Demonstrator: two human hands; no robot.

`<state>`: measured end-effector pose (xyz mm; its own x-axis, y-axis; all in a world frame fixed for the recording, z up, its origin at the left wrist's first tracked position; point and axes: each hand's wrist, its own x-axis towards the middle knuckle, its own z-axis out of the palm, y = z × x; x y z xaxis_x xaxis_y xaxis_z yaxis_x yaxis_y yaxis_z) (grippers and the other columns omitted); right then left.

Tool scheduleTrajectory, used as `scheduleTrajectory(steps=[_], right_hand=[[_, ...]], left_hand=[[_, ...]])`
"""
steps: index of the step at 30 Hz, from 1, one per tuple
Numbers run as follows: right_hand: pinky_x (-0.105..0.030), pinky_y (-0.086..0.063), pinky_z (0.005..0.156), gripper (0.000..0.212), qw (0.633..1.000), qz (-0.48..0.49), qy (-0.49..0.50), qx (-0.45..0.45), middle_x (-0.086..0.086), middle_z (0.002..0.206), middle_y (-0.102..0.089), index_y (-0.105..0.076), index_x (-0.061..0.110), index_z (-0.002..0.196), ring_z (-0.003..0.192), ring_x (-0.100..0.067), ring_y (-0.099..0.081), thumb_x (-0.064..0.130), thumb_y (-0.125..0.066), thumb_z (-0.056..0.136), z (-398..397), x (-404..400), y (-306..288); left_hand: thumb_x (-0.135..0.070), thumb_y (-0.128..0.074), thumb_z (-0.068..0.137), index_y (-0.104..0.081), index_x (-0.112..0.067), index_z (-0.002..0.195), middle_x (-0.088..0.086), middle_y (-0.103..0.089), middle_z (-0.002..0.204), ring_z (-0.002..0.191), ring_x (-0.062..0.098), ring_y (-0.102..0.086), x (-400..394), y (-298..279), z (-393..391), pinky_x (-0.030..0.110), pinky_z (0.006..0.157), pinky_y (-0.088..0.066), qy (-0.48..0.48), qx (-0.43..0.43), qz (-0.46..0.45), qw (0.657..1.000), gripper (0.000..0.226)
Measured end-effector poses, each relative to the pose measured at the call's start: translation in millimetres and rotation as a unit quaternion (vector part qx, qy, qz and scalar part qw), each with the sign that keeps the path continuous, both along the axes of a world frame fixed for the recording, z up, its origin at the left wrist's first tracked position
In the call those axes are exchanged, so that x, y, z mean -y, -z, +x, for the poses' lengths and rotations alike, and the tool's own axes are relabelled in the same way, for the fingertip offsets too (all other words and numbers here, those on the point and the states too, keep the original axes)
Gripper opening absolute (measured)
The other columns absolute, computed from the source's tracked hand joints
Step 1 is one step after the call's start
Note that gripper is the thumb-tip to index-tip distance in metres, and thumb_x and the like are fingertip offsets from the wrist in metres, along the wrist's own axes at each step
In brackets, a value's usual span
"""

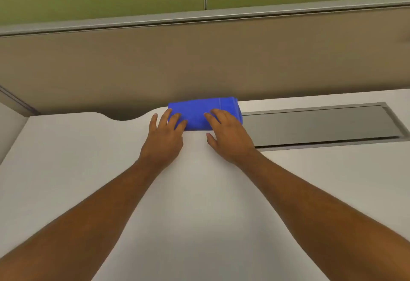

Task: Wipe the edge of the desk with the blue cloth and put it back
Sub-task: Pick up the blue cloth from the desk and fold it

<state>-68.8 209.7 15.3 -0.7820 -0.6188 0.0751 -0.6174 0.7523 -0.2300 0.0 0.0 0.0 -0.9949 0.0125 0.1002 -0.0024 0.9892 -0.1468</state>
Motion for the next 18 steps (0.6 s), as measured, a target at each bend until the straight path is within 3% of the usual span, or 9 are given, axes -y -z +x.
scheduleTrajectory(steps=[4,6,9,11,14,16,18], right_hand=[[-0.042,-0.036,0.121,0.061,0.999,-0.006,0.001,0.037,-0.006,0.162,-0.042,-0.038,0.015,0.159,0.147,-0.027,-0.041,0.039,-0.055,0.105,-17.1,9.5,13.9],[-0.043,-0.042,0.113,0.057,1.000,0.000,0.006,0.009,-0.005,0.153,-0.052,-0.045,0.016,0.154,0.137,-0.028,-0.049,0.041,-0.055,0.104,-23.1,14.6,20.5],[-0.044,-0.041,0.107,0.052,0.999,0.008,0.008,-0.032,-0.004,0.140,-0.059,-0.050,0.020,0.149,0.125,-0.029,-0.053,0.043,-0.055,0.103,-27.8,18.3,22.2],[-0.043,-0.038,0.108,0.048,0.999,0.003,0.008,-0.044,-0.004,0.132,-0.060,-0.056,0.021,0.143,0.120,-0.029,-0.054,0.045,-0.058,0.101,-26.9,18.5,19.8],[-0.042,-0.044,0.103,0.040,0.995,-0.100,-0.006,-0.023,-0.007,0.122,-0.064,-0.069,0.012,0.121,0.114,-0.029,-0.059,0.041,-0.073,0.093,-12.3,16.5,7.5],[-0.036,-0.051,0.089,0.031,0.982,-0.187,-0.020,0.028,-0.003,0.113,-0.067,-0.066,0.011,0.110,0.101,-0.022,-0.062,0.034,-0.076,0.092,11.4,13.8,-5.1],[-0.032,-0.050,0.072,0.019,0.969,-0.232,-0.022,0.086,0.007,0.099,-0.068,-0.059,0.021,0.107,0.084,-0.012,-0.058,0.031,-0.071,0.095,42.1,8.9,-17.9]], left_hand=[[-0.005,-0.071,0.095,-0.072,-0.005,0.128,0.018,-0.072,0.126,0.122,0.040,-0.066,13.3,9.1,-17.2,0.064,0.117,-0.040,0.061,-0.039,-0.018,0.997,0.034],[0.000,-0.077,0.089,-0.076,-0.004,0.118,0.017,-0.075,0.110,0.105,0.040,-0.071,16.4,12.5,-22.9,0.063,0.110,-0.047,0.093,-0.075,-0.027,0.992,0.029],[0.002,-0.078,0.086,-0.078,-0.003,0.110,0.016,-0.076,0.099,0.095,0.039,-0.073,18.3,8.3,-28.4,0.062,0.107,-0.050,0.121,-0.128,-0.011,0.984,0.024],[0.002,-0.077,0.086,-0.079,-0.004,0.104,0.014,-0.077,0.095,0.090,0.039,-0.073,11.8,-4.3,-28.8,0.058,0.103,-0.053,0.106,-0.158,0.025,0.981,0.019],[0.004,-0.077,0.081,-0.080,-0.005,0.097,0.011,-0.079,0.091,0.083,0.037,-0.073,-4.4,-32.8,-20.1,0.050,0.092,-0.055,0.098,-0.199,0.121,0.967,0.019],[0.004,-0.077,0.078,-0.080,-0.005,0.096,0.008,-0.080,0.089,0.081,0.035,-0.072,-13.1,-52.0,2.6,0.046,0.086,-0.054,0.116,-0.192,0.200,0.954,0.020],[-0.003,-0.076,0.081,-0.080,-0.008,0.097,0.003,-0.079,0.090,0.084,0.028,-0.070,-20.1,-68.1,39.0,0.043,0.085,-0.053,0.114,-0.191,0.257,0.941,0.018]])
